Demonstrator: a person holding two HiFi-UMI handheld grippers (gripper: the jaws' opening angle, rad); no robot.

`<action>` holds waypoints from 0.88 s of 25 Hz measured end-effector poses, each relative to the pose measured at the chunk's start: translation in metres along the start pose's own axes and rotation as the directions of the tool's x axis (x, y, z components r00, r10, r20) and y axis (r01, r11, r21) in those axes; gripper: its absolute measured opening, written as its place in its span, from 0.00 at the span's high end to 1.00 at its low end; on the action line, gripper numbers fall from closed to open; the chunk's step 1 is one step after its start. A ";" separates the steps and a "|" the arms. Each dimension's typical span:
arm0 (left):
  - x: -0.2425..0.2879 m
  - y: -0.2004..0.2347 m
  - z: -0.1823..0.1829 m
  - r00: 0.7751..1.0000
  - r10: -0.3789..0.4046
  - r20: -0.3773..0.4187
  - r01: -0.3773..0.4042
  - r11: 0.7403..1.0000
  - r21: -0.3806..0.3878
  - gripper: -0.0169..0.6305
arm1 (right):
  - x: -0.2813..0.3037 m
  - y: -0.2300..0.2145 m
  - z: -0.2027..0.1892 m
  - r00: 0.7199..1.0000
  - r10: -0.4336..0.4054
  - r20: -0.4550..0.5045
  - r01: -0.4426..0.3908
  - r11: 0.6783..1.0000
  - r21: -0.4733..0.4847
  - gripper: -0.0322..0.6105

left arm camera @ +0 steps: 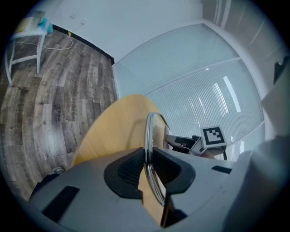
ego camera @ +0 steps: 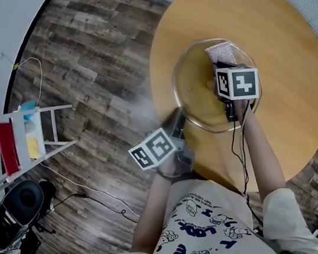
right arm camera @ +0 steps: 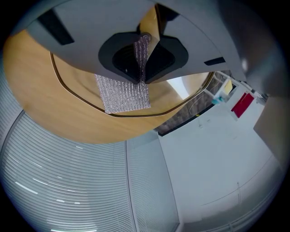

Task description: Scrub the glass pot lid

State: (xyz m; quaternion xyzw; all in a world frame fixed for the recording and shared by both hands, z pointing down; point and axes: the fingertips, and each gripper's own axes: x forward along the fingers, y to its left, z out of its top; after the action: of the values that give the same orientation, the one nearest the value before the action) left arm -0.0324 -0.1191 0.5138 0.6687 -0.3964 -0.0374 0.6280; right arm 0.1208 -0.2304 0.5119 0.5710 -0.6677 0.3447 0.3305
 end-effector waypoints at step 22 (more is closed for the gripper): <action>0.000 0.001 0.000 1.000 0.006 0.003 -0.006 1.000 -0.013 0.87 | -0.018 -0.031 -0.024 0.997 -0.066 -0.038 0.067 0.997 0.044 0.86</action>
State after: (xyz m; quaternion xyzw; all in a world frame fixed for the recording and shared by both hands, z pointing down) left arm -0.0328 -0.1194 0.5151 0.6634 -0.3989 -0.0393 0.6318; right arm 0.1553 -0.2044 0.5127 0.5939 -0.6343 0.3587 0.3410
